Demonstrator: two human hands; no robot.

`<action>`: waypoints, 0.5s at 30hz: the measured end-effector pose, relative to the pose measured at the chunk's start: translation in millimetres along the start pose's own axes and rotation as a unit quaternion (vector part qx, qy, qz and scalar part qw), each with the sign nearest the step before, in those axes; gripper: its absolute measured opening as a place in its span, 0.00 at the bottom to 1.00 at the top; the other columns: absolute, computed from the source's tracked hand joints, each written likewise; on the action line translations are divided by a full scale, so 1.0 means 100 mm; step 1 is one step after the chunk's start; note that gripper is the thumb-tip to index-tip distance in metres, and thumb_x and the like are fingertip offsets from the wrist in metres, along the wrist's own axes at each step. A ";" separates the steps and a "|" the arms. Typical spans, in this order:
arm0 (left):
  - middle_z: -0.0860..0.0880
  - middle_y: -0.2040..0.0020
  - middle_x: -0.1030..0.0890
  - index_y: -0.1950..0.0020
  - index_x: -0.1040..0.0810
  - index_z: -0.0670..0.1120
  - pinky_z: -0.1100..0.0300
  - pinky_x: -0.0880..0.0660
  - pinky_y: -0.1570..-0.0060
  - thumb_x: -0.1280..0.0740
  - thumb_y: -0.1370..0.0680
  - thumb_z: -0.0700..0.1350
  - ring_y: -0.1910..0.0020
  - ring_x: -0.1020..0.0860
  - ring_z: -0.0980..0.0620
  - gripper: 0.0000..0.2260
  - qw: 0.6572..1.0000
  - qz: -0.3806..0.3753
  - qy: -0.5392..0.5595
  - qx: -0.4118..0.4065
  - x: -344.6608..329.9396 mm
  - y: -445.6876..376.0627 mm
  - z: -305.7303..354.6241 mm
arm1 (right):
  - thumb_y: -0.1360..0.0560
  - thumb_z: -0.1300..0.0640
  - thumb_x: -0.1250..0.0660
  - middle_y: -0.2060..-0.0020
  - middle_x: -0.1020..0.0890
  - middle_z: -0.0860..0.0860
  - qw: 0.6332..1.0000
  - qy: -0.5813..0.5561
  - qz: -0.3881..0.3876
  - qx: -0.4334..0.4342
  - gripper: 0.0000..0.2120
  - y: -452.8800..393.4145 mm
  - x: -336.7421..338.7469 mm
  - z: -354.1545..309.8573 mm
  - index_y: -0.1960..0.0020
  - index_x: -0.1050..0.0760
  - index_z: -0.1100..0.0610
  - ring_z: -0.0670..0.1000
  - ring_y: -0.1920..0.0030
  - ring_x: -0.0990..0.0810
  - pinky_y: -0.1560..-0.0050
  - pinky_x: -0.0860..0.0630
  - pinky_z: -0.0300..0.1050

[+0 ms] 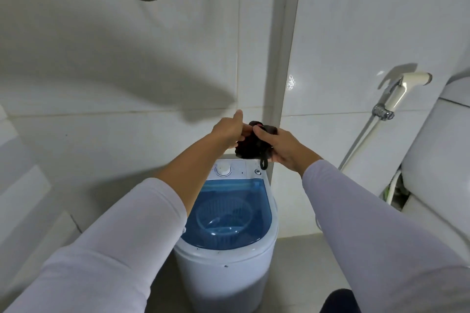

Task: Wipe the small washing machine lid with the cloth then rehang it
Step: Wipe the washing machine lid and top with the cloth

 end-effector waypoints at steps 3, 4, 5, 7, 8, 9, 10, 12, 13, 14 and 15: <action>0.49 0.46 0.20 0.41 0.20 0.44 0.56 0.33 0.46 0.57 0.17 0.56 0.47 0.26 0.52 0.28 0.999 -0.047 -0.005 -0.010 0.01 0.21 0.07 | 0.31 0.57 0.26 0.42 0.20 0.60 1.000 0.010 0.009 0.014 0.25 0.17 0.00 -0.07 0.36 0.28 0.60 0.59 0.42 0.20 0.37 0.25 0.57; 0.50 0.46 0.20 0.42 0.20 0.45 0.56 0.34 0.46 0.56 0.17 0.56 0.47 0.26 0.52 0.28 0.998 -0.054 0.009 -0.016 0.02 0.27 0.09 | 0.31 0.59 0.26 0.42 0.20 0.60 1.000 0.013 0.013 0.020 0.25 0.22 -0.01 -0.10 0.36 0.28 0.60 0.59 0.42 0.20 0.38 0.25 0.57; 0.51 0.48 0.20 0.43 0.19 0.45 0.55 0.34 0.45 0.56 0.18 0.57 0.49 0.26 0.53 0.28 0.998 -0.054 0.027 -0.020 0.04 0.32 0.11 | 0.31 0.62 0.27 0.42 0.20 0.60 0.999 0.014 0.019 0.024 0.25 0.26 -0.01 -0.12 0.36 0.29 0.61 0.59 0.42 0.21 0.38 0.24 0.57; 0.50 0.50 0.20 0.46 0.19 0.45 0.55 0.33 0.44 0.55 0.18 0.57 0.53 0.25 0.54 0.27 0.997 -0.029 0.062 -0.023 0.12 0.38 0.10 | 0.30 0.64 0.28 0.42 0.21 0.59 0.999 0.015 0.040 0.028 0.22 0.32 0.00 -0.16 0.38 0.29 0.60 0.59 0.43 0.21 0.39 0.24 0.55; 0.50 0.50 0.20 0.46 0.19 0.45 0.55 0.33 0.44 0.54 0.17 0.56 0.53 0.25 0.53 0.26 0.997 -0.010 0.070 -0.023 0.17 0.38 0.07 | 0.30 0.64 0.29 0.43 0.21 0.58 0.998 0.019 0.051 0.031 0.21 0.35 0.02 -0.17 0.39 0.29 0.59 0.58 0.43 0.21 0.39 0.24 0.54; 0.50 0.50 0.20 0.45 0.20 0.45 0.55 0.32 0.44 0.53 0.17 0.55 0.52 0.24 0.52 0.25 0.998 0.007 0.061 -0.023 0.21 0.38 0.03 | 0.29 0.64 0.29 0.44 0.21 0.57 0.997 0.027 0.065 0.033 0.19 0.37 0.05 -0.18 0.40 0.29 0.57 0.58 0.43 0.22 0.39 0.24 0.54; 0.49 0.49 0.20 0.43 0.21 0.45 0.55 0.31 0.44 0.51 0.18 0.54 0.51 0.24 0.51 0.22 0.999 0.020 0.027 -0.026 0.25 0.39 -0.01 | 0.29 0.63 0.29 0.45 0.21 0.56 0.996 0.033 0.078 0.034 0.19 0.39 0.09 -0.18 0.40 0.29 0.57 0.57 0.43 0.22 0.39 0.24 0.53; 0.46 0.47 0.21 0.45 0.23 0.45 0.52 0.28 0.41 0.47 0.19 0.52 0.48 0.23 0.49 0.16 0.990 0.019 -0.133 -0.046 0.27 0.39 -0.11 | 0.29 0.61 0.30 0.44 0.22 0.56 0.993 0.044 0.102 0.031 0.21 0.41 0.18 -0.15 0.37 0.30 0.58 0.57 0.43 0.22 0.39 0.24 0.53; 0.44 0.44 0.22 0.47 0.25 0.44 0.52 0.28 0.39 0.46 0.19 0.51 0.45 0.24 0.47 0.14 0.972 0.003 -0.229 -0.051 0.24 0.39 -0.19 | 0.29 0.60 0.30 0.44 0.22 0.57 0.992 0.052 0.111 0.026 0.21 0.41 0.22 -0.12 0.37 0.30 0.57 0.57 0.43 0.22 0.39 0.24 0.54; 0.42 0.41 0.23 0.46 0.26 0.41 0.52 0.30 0.38 0.45 0.19 0.51 0.41 0.25 0.45 0.15 0.949 -0.015 -0.312 -0.047 0.20 0.39 -0.29 | 0.29 0.60 0.30 0.43 0.22 0.57 0.991 0.057 0.117 0.021 0.20 0.41 0.26 -0.08 0.38 0.30 0.57 0.58 0.43 0.22 0.41 0.23 0.56; 0.42 0.36 0.25 0.40 0.26 0.39 0.54 0.31 0.37 0.43 0.20 0.51 0.37 0.27 0.44 0.18 0.925 -0.037 -0.377 -0.031 0.16 0.40 -0.43 | 0.28 0.59 0.30 0.43 0.22 0.57 0.990 0.059 0.123 0.014 0.19 0.39 0.30 -0.04 0.40 0.30 0.56 0.59 0.44 0.21 0.43 0.22 0.57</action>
Point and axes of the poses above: each hand's wrist, its own y-axis away from the middle knuckle, its own x-axis out of the back of the hand, z = x × y, the point moved 9 cm from there along -y, towards the middle knuckle
